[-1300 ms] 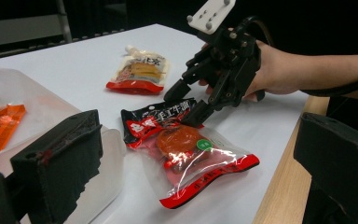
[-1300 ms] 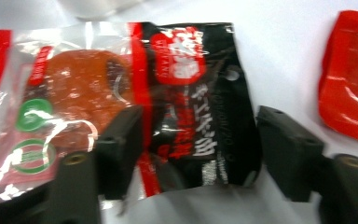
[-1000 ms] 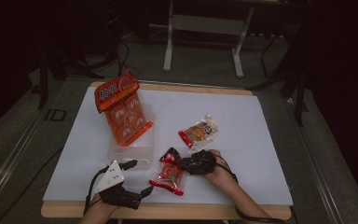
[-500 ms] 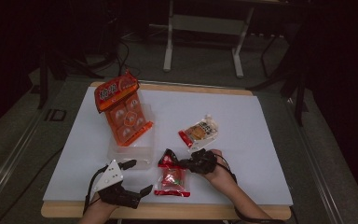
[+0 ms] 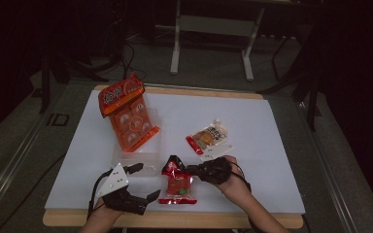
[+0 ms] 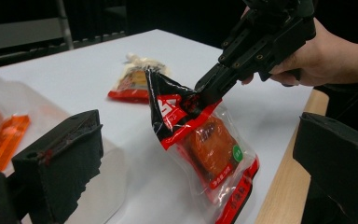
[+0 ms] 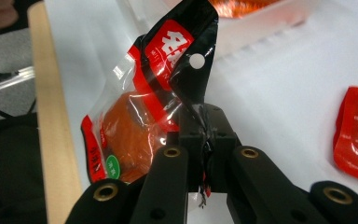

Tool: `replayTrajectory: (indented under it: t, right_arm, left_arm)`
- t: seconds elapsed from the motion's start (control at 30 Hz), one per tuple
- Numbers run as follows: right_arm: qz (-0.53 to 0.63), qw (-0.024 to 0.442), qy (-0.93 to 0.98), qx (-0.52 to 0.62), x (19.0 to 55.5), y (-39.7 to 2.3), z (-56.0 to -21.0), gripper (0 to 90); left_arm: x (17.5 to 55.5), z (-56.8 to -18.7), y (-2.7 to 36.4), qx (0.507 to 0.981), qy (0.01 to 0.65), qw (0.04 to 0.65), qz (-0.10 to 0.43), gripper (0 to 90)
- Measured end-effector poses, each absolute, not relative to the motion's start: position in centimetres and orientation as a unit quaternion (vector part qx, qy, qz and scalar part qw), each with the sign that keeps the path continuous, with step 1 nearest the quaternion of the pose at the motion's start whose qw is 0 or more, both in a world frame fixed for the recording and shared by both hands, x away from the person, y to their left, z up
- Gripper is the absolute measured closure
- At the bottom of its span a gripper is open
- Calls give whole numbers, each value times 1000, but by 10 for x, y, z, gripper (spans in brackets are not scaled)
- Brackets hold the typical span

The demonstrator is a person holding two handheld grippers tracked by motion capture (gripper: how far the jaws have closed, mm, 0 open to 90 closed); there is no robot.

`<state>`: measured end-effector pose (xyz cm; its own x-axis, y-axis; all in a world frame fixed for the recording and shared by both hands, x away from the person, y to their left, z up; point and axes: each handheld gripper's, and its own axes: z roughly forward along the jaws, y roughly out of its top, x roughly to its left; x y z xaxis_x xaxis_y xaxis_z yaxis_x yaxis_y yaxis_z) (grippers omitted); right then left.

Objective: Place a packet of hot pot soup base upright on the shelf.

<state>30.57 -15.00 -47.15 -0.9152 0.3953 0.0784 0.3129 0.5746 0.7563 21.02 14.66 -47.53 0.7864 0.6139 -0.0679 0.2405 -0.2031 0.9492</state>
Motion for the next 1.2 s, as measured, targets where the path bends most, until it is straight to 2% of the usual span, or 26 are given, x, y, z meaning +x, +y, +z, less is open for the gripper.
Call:
replayTrajectory:
  t: [0.43,0.53,0.73,0.8,0.83,1.07,1.2]
  right_arm:
    - [438,78,878,174,285,-157,-447,878]
    - [441,80,877,172,282,-158,-445,877]
    - [445,85,876,167,276,-160,-441,878]
    - [445,89,876,165,274,-161,-439,877]
    - [446,88,875,165,274,-161,-439,877]
    - [446,89,876,161,272,-160,-438,877]
    - [444,96,877,154,269,-157,-437,877]
  left_arm:
    - [210,-457,134,764,253,571,162,25]
    - [214,-451,128,769,238,571,162,131]
    - [227,-446,115,779,241,555,166,229]
    - [233,-445,113,780,241,557,154,295]
    - [235,-444,113,779,243,557,154,358]
    - [252,-446,112,778,267,559,110,509]
    - [255,-449,110,784,270,550,101,611]
